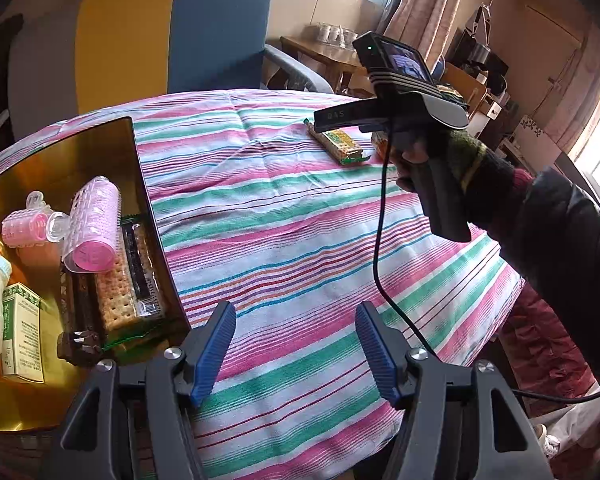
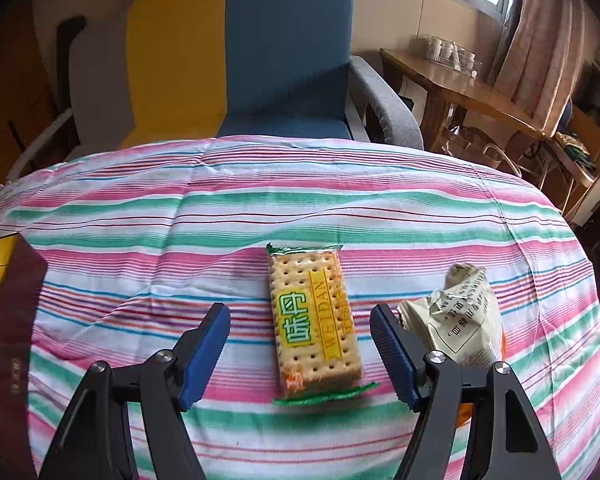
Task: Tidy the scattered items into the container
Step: 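Withdraw both tools from the tray toward the cracker pack and snack bag, then lower the left tool onto the yellow WEIDAN cracker pack while the right tool reaches the orange snack bag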
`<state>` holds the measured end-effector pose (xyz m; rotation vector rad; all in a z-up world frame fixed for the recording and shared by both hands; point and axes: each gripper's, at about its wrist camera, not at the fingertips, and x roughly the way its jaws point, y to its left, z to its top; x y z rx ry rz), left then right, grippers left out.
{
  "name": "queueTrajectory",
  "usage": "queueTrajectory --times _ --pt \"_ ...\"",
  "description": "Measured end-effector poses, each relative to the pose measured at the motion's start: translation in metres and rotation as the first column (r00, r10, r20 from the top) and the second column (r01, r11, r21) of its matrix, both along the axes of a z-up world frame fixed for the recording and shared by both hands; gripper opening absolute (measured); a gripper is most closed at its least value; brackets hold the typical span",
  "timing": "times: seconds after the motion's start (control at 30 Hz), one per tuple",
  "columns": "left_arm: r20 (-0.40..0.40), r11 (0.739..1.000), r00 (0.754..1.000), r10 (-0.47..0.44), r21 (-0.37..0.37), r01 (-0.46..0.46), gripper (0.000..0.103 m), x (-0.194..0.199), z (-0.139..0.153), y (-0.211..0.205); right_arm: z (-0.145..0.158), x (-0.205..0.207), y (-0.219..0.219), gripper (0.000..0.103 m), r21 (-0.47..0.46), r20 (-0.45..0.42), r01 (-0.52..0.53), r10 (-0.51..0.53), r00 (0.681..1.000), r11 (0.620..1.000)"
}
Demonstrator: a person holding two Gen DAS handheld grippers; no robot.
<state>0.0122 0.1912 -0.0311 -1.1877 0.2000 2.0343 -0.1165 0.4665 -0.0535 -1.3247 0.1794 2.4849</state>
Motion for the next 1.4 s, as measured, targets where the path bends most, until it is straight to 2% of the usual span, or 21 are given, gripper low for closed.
queueTrajectory --times 0.13,0.17,0.23,0.27,0.47,0.73,0.87,1.1,1.2,1.4 --pt "0.018 1.000 1.000 -0.005 -0.009 0.006 0.064 -0.002 -0.005 0.003 -0.014 -0.011 0.003 0.073 0.012 0.042 -0.002 0.002 0.999 1.000" --pt "0.019 1.000 1.000 -0.006 -0.009 0.006 0.063 -0.002 -0.006 0.003 -0.015 -0.009 0.001 0.070 0.002 0.043 -0.009 0.009 0.999 1.000" --pt "0.022 1.000 1.000 -0.002 -0.010 0.002 0.064 -0.003 -0.007 0.005 -0.017 -0.005 -0.002 0.061 -0.016 0.044 -0.022 0.022 0.999 1.000" --pt "0.023 1.000 1.000 -0.001 -0.008 0.001 0.064 -0.002 -0.007 0.005 -0.018 -0.003 -0.003 0.049 -0.026 0.045 -0.028 0.029 0.999 0.999" --pt "0.026 1.000 1.000 0.005 0.009 -0.005 0.064 0.003 -0.004 0.002 -0.019 0.027 -0.032 0.049 -0.082 0.032 -0.091 0.094 0.995 0.992" --pt "0.028 0.999 0.999 0.018 0.032 -0.019 0.064 0.006 0.004 -0.001 -0.017 0.100 -0.075 0.051 -0.256 -0.031 -0.136 0.133 0.991 0.957" --pt "0.025 0.999 0.999 0.020 0.031 -0.020 0.064 0.001 0.010 0.011 -0.012 0.142 -0.067 0.058 -0.345 -0.093 -0.102 0.075 0.993 0.933" --pt "0.065 1.000 0.998 0.009 0.012 -0.010 0.064 -0.013 0.009 0.056 -0.009 0.202 -0.025 0.064 -0.365 -0.115 0.038 -0.085 0.990 0.930" --pt "0.114 1.000 0.993 0.005 0.010 -0.006 0.064 -0.019 0.007 0.076 -0.013 0.218 -0.009 0.065 -0.378 -0.120 0.083 -0.138 0.983 0.922" --pt "0.125 0.997 0.990 0.059 -0.058 -0.052 0.064 -0.034 -0.005 0.106 -0.017 0.231 0.000 0.068 -0.395 -0.161 0.082 -0.157 0.974 0.915"
